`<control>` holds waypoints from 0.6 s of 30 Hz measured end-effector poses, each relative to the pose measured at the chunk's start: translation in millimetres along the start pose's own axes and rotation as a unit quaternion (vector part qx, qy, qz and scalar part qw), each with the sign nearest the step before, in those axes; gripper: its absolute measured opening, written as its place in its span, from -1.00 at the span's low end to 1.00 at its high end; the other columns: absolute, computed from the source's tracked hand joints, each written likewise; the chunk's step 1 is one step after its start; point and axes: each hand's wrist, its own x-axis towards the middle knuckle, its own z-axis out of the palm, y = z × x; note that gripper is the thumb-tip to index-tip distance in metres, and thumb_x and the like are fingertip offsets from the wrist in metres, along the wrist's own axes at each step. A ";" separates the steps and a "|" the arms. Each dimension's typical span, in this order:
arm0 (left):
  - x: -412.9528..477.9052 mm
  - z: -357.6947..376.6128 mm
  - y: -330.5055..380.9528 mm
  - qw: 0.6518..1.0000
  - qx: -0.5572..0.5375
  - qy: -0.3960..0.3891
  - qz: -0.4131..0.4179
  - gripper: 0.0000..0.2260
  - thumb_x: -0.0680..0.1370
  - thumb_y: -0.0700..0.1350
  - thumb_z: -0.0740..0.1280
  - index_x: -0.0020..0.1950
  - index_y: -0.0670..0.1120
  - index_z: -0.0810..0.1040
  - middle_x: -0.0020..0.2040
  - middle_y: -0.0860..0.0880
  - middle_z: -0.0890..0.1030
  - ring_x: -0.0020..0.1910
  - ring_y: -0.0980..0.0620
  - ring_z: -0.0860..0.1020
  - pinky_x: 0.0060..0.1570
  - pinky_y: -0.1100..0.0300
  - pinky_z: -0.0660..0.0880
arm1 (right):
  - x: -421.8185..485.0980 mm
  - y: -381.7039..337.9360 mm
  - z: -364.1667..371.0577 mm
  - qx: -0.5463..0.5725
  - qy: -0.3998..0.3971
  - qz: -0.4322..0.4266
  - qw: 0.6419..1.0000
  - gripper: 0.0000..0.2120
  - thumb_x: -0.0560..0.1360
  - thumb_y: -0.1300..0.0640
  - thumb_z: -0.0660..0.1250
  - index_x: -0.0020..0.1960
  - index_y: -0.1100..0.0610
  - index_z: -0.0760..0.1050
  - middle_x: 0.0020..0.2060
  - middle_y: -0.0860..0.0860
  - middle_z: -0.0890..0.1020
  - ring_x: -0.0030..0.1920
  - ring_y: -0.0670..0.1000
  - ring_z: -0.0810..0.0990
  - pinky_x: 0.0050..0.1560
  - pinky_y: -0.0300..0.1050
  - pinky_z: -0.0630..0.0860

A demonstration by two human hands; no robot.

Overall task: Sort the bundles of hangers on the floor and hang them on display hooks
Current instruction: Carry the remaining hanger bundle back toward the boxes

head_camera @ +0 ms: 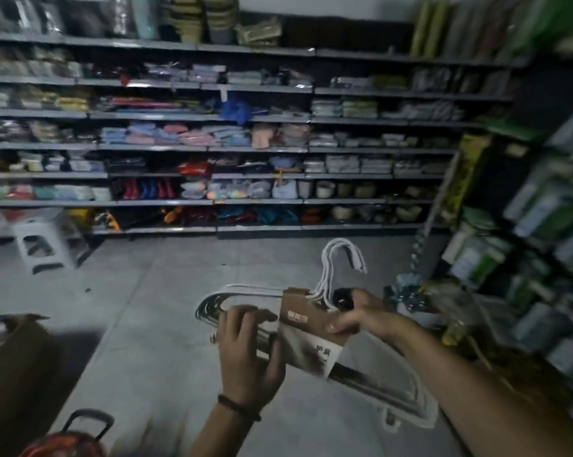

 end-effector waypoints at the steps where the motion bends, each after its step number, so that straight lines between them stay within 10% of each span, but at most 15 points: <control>1: -7.4 8.0 8.7 0.999 -0.032 0.007 -0.038 -0.82 0.41 -0.07 0.36 -0.03 -0.10 0.58 -0.02 -0.03 0.53 0.01 -0.07 0.49 0.02 0.04 0.42 | -18.0 4.8 -1.6 0.031 0.031 -0.002 0.999 -0.64 0.32 0.21 0.62 0.05 0.04 0.60 -0.07 0.00 0.73 -0.02 0.03 0.71 0.14 0.02 0.65; 3: -9.7 23.8 31.2 0.972 -0.119 0.025 -0.199 -0.73 0.42 0.05 0.43 0.03 0.00 0.49 0.00 0.02 0.50 0.02 -0.06 0.48 0.06 -0.13 0.49 | -49.1 16.6 -5.7 0.093 0.085 -0.011 0.992 -0.56 0.26 0.19 0.62 0.12 0.08 0.65 -0.06 0.02 0.78 -0.04 0.04 0.76 0.16 0.09 0.66; 6: 9.7 49.9 81.2 0.841 -0.324 -0.062 -0.428 -0.47 0.45 0.11 0.55 0.28 0.07 0.34 0.19 -0.06 0.55 0.15 -0.12 0.57 0.22 -0.19 0.55 | -93.9 33.3 -19.1 0.161 0.164 -0.025 0.973 -0.51 0.16 0.11 0.57 0.10 0.08 0.67 -0.12 0.03 0.78 -0.06 0.08 0.75 0.01 -0.05 0.63; 10: 38.3 92.5 149.2 0.656 -0.519 -0.263 -0.480 -0.33 0.29 0.19 0.60 0.23 -0.16 0.51 0.09 -0.27 0.61 0.00 -0.23 0.61 -0.02 -0.01 0.55 | -155.1 56.9 -55.8 0.233 0.236 -0.065 0.941 -0.30 0.05 0.05 0.63 0.17 0.22 0.65 -0.10 0.14 0.77 -0.13 0.13 0.76 -0.10 0.03 0.67; 13: 40.6 127.7 211.9 0.635 -0.533 -0.311 -0.465 -0.46 0.22 0.12 0.56 0.07 -0.08 0.50 0.04 -0.32 0.52 -0.06 -0.27 0.53 -0.08 -0.01 0.45 | -219.4 68.6 -90.6 0.250 0.285 -0.083 0.922 -0.46 0.25 0.12 0.53 0.21 0.20 0.65 -0.04 0.13 0.77 -0.11 0.10 0.77 -0.24 -0.17 0.62; 18: 22.3 187.7 353.6 0.625 -0.537 -0.348 -0.447 -0.41 0.14 0.07 0.49 0.11 -0.08 0.50 -0.03 -0.28 0.54 -0.13 -0.27 0.55 -0.20 -0.01 0.50 | -334.4 98.0 -159.5 0.113 0.350 -0.004 0.930 -0.49 0.46 -0.37 0.42 0.27 -0.09 0.64 0.11 -0.15 0.74 0.13 -0.08 0.71 0.25 -0.05 0.56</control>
